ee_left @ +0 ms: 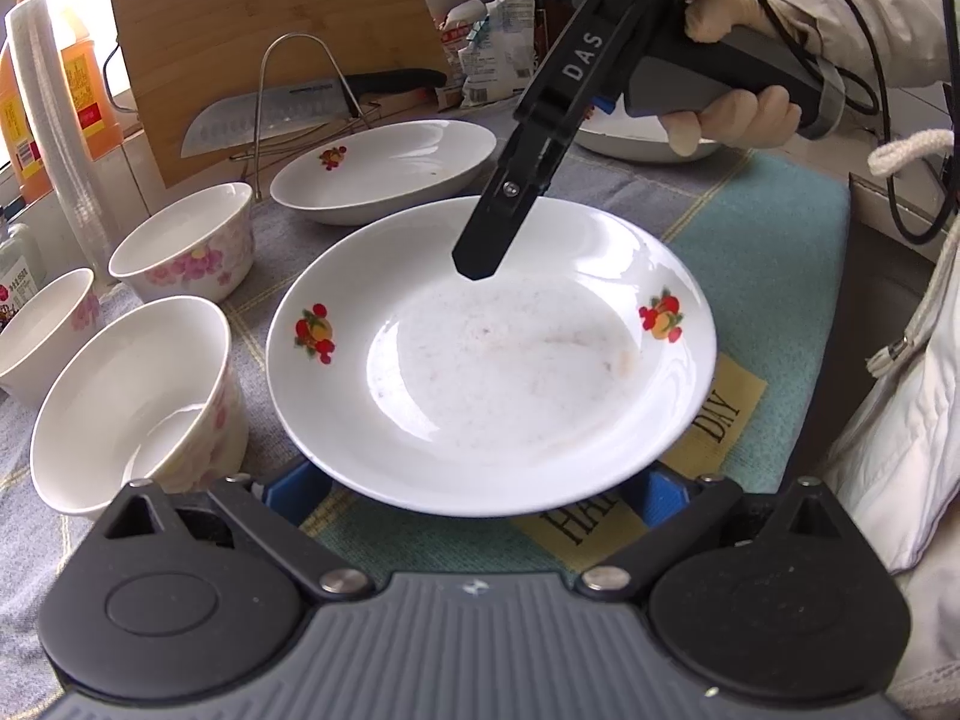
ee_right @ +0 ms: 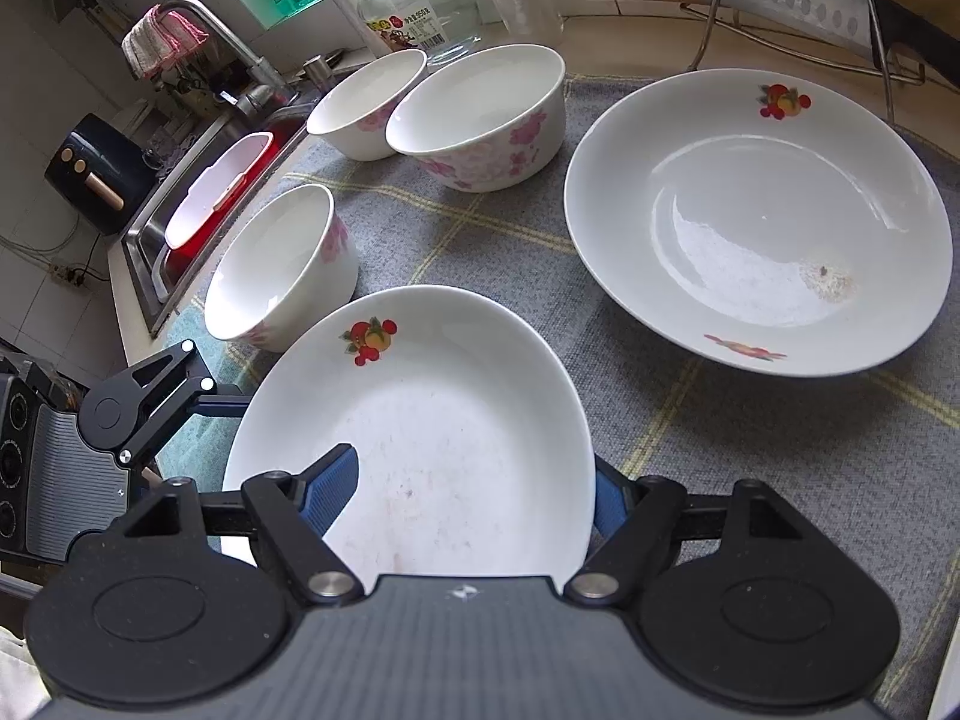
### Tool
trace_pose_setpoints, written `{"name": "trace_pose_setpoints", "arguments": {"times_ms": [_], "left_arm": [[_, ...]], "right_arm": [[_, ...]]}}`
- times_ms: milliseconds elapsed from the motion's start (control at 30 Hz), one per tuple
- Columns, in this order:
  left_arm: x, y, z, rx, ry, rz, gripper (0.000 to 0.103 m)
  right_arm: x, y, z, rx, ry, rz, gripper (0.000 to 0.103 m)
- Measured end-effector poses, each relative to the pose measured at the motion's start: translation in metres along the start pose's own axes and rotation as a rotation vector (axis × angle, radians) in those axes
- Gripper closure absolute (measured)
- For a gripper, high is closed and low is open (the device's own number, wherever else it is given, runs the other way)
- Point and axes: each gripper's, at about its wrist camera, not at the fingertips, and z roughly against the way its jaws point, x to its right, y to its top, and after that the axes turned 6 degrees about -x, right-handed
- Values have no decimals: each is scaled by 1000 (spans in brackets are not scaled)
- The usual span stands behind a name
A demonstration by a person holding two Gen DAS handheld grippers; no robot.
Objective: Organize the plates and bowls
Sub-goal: 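Close the right tool on the large plate rim and lift it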
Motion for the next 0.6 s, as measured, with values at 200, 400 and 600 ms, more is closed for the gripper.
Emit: {"name": "trace_pose_setpoints", "arguments": {"times_ms": [200, 400, 600], "left_arm": [[3, 7, 0, -15, -7, -9, 3], [4, 15, 3, -6, -13, -24, 3], [7, 24, 4, -5, -18, -44, 3]], "right_arm": [[-3, -4, 3, -2, -15, 10, 20], [-2, -9, 11, 8, -24, 4, 20], [1, -14, 20, 30, -34, -4, 20]]}}
